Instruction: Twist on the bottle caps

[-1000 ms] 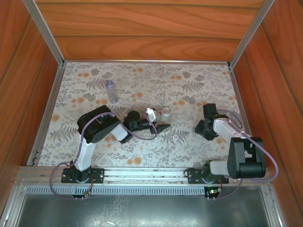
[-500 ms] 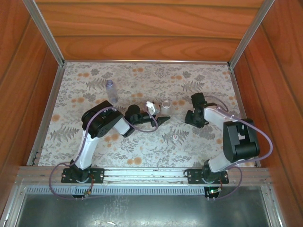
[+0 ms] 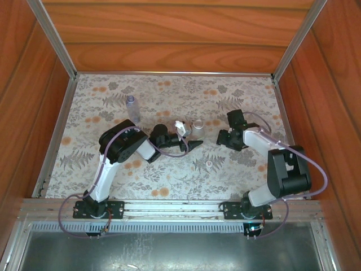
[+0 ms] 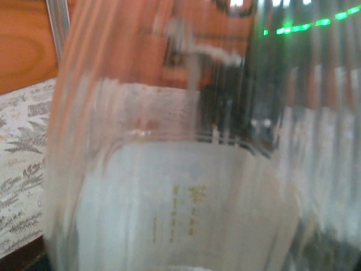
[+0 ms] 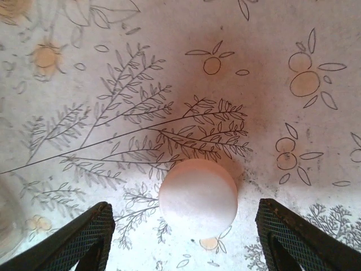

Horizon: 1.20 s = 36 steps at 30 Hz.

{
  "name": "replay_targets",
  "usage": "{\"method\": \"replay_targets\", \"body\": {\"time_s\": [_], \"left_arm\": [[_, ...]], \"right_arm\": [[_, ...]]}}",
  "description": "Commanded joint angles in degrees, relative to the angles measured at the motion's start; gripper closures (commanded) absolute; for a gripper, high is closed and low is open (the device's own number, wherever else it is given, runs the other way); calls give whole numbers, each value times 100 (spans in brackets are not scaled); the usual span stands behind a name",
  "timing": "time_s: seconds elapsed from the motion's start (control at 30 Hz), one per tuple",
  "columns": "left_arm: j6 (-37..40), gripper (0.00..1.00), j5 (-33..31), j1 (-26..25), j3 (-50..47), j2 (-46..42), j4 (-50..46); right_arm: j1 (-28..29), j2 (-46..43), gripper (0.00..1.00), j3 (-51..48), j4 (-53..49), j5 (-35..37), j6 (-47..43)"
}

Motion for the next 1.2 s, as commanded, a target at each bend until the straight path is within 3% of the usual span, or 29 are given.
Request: {"method": "replay_targets", "body": {"time_s": [0.0, 0.97, 1.17], "left_arm": [[-151, 24, 34, 13, -72, 76, 43], [-205, 26, -19, -13, -233, -434, 57], [-214, 32, -6, -15, -251, -417, 56]], "right_arm": [[28, -173, 28, -155, 143, -15, -149], [28, 506, 51, 116, 32, 240, -176], [28, 464, 53, 139, -56, 225, -215]]}}
